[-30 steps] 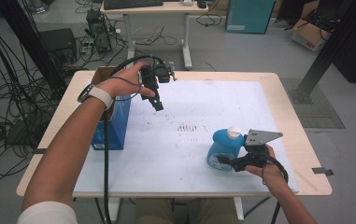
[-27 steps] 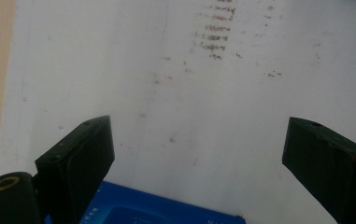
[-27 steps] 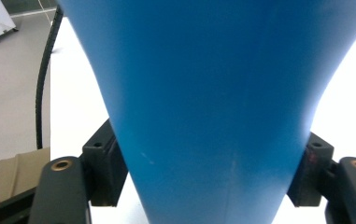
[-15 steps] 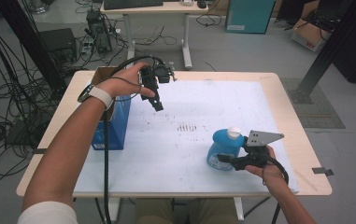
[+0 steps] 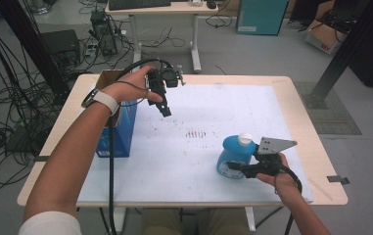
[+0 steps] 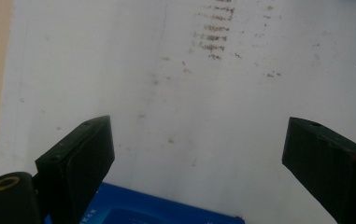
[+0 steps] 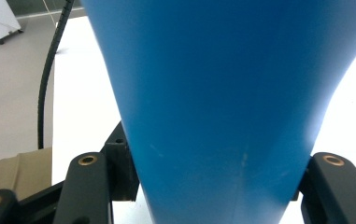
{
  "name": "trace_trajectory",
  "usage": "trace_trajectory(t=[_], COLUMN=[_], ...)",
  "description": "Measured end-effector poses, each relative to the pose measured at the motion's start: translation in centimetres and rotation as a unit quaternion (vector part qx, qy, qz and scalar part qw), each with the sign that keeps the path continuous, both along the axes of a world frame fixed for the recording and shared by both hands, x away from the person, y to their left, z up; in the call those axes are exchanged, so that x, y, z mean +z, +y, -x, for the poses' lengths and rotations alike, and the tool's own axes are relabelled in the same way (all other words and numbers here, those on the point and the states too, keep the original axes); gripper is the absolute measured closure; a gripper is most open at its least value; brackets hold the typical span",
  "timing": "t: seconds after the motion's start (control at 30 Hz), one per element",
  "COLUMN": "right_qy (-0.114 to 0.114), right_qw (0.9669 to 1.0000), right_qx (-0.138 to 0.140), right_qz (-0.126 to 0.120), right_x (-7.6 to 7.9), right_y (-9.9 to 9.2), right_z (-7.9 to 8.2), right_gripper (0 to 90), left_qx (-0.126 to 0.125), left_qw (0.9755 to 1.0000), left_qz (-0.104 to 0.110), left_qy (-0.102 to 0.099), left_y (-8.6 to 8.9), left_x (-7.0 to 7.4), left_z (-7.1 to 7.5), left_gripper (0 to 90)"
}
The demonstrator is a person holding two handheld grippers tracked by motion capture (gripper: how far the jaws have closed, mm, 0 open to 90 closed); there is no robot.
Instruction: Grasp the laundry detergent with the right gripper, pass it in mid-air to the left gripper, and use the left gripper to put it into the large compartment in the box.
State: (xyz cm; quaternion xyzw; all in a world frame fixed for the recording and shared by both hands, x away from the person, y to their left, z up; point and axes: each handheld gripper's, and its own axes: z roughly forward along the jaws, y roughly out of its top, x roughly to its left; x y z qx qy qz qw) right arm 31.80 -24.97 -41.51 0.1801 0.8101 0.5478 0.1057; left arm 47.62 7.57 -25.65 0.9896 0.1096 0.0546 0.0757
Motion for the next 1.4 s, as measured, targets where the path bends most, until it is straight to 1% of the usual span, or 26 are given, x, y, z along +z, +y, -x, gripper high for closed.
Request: trace_trajectory(t=[0.07,0.17,0.23,0.27,0.33,0.37,0.43,0.47,0.5,0.6,0.63,0.73,0.8,0.87,1.0,1.03,1.07,1.2,1.23,1.3,1.33,1.4], right_qy=[-0.001,-0.002,-0.001,-0.01,-0.016,-0.027,-0.016,-0.016,-0.019,-0.022,-0.017,-0.019,-0.016,-0.02,-0.02,-0.021,-0.021,-0.021,-0.017,-0.021,-0.019,-0.019], right_qw=[1.0,1.0,1.0,0.9999,0.9998,0.9996,0.9998,0.9998,0.9998,0.9997,0.9998,0.9998,0.9998,0.9998,0.9997,0.9997,0.9997,0.9997,0.9998,0.9997,0.9997,0.9997], right_qx=[0.001,-0.002,-0.001,0.002,0.005,0.009,0.006,0.006,0.006,0.006,0.005,0.005,0.005,0.007,0.008,0.008,0.008,0.009,0.007,0.009,0.008,0.008], right_qz=[0.0,0.002,0.002,0.003,0.003,0.005,0.004,0.004,0.005,0.006,0.006,0.006,0.006,0.006,0.008,0.008,0.009,0.01,0.009,0.01,0.01,0.01], right_x=[0.0,0.0,0.01,0.01,0.02,0.04,0.03,0.03,0.04,0.05,0.05,0.06,0.07,0.04,0.09,0.09,0.09,0.13,0.12,0.13,0.13,0.12], right_y=[0.01,0.01,0.0,0.0,0.0,-0.02,0.01,0.01,0.0,0.02,0.01,0.02,0.02,0.01,0.01,0.0,0.0,0.03,0.03,0.01,0.01,0.0], right_z=[0.01,0.06,0.07,-0.06,-0.17,-0.33,-0.15,-0.16,-0.18,-0.2,-0.14,-0.17,-0.15,-0.21,-0.24,-0.25,-0.25,-0.25,-0.21,-0.28,-0.25,-0.26], right_gripper=[41.0,41.0,41.0,40.9,40.9,40.9,40.8,40.8,40.8,40.8,40.8,40.8,40.9,41.1,41.3,41.4,41.4,41.5,41.5,41.5,41.5,41.5], left_qx=[-0.003,0.0,-0.001,-0.001,-0.003,-0.002,-0.002,0.009,-0.002,-0.003,-0.002,-0.002,-0.003,-0.002,-0.002,0.006,-0.003,-0.003,-0.003,-0.002,0.005,0.006], left_qw=[1.0,1.0,1.0,1.0,1.0,1.0,1.0,0.9999,1.0,1.0,1.0,1.0,1.0,1.0,1.0,0.9999,1.0,1.0,1.0,1.0,0.9999,0.9999], left_qz=[-0.002,0.001,-0.001,0.0,-0.002,0.0,0.0,0.01,0.0,-0.001,-0.001,0.0,-0.001,0.002,0.0,0.008,-0.001,0.0,-0.001,-0.001,0.007,0.008], left_qy=[-0.002,-0.003,0.0,0.0,0.0,-0.003,-0.002,-0.003,-0.004,-0.003,-0.003,-0.004,-0.005,-0.005,-0.004,-0.004,-0.005,-0.005,-0.004,-0.004,-0.004,-0.003], left_y=[0.03,0.03,0.01,0.0,-0.01,0.0,0.01,-0.01,0.01,0.02,0.02,0.0,-0.02,-0.02,0.04,0.06,0.09,0.09,0.08,0.07,0.05,0.05], left_x=[0.03,0.0,0.08,0.09,0.16,0.12,0.13,0.01,0.13,0.14,0.14,0.12,0.12,0.13,0.14,0.05,0.15,0.18,0.18,0.16,0.07,0.08], left_z=[-0.04,0.0,0.02,0.04,0.02,0.05,0.06,0.21,0.08,0.07,0.07,0.08,0.08,0.1,0.1,0.2,0.09,0.07,0.07,0.07,0.16,0.15], left_gripper=[9.6,9.6,9.6,9.6,9.6,9.6,9.6,9.6,9.6,9.6,9.6,9.6,9.6,9.6,9.6,9.6,9.6,9.6,9.6,9.6,9.6,9.6])
